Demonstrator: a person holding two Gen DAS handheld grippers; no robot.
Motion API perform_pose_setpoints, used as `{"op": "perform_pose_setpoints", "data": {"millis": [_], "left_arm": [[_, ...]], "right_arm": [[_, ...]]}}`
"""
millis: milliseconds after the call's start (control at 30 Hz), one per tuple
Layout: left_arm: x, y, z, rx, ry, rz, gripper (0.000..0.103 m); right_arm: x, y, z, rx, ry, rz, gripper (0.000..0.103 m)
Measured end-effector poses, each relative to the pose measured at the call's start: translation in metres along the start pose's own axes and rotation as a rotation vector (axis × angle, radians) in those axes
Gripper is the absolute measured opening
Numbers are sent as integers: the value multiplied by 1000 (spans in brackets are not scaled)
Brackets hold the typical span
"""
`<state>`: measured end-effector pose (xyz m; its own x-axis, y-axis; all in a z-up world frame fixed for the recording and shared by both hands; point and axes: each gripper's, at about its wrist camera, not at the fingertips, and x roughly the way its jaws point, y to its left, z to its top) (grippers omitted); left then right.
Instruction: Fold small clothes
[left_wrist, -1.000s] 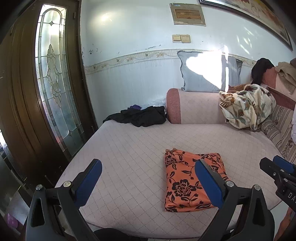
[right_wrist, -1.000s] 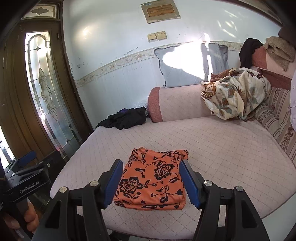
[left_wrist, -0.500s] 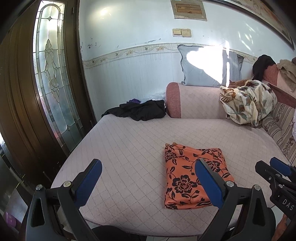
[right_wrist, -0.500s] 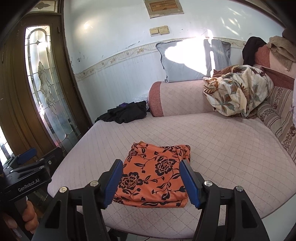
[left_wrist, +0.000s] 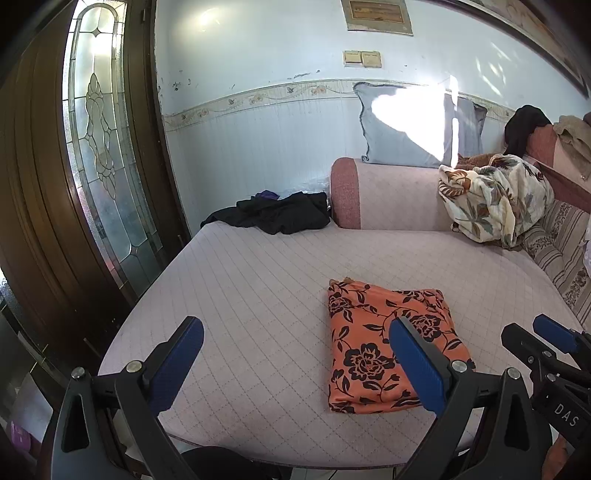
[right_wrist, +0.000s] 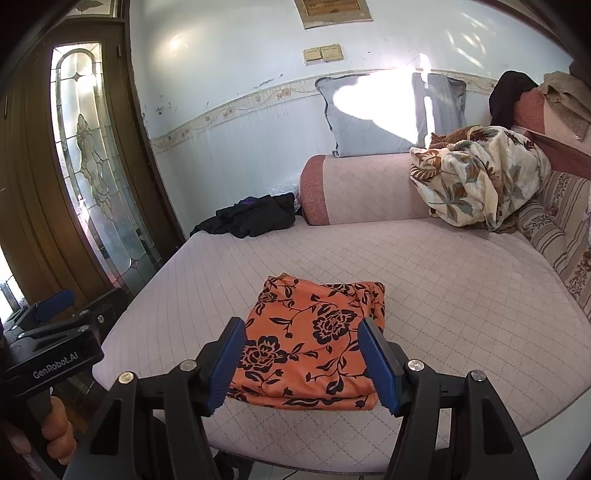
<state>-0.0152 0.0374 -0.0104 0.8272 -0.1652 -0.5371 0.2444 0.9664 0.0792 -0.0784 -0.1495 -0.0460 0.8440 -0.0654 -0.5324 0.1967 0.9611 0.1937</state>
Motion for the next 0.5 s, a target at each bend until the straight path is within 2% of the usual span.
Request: {"op": "perform_pose_setpoints", "data": {"millis": [500], "left_arm": [[10,9,0,-25,13,-6,100]], "right_arm": [[12,7,-1,-21,21,3,67]]}}
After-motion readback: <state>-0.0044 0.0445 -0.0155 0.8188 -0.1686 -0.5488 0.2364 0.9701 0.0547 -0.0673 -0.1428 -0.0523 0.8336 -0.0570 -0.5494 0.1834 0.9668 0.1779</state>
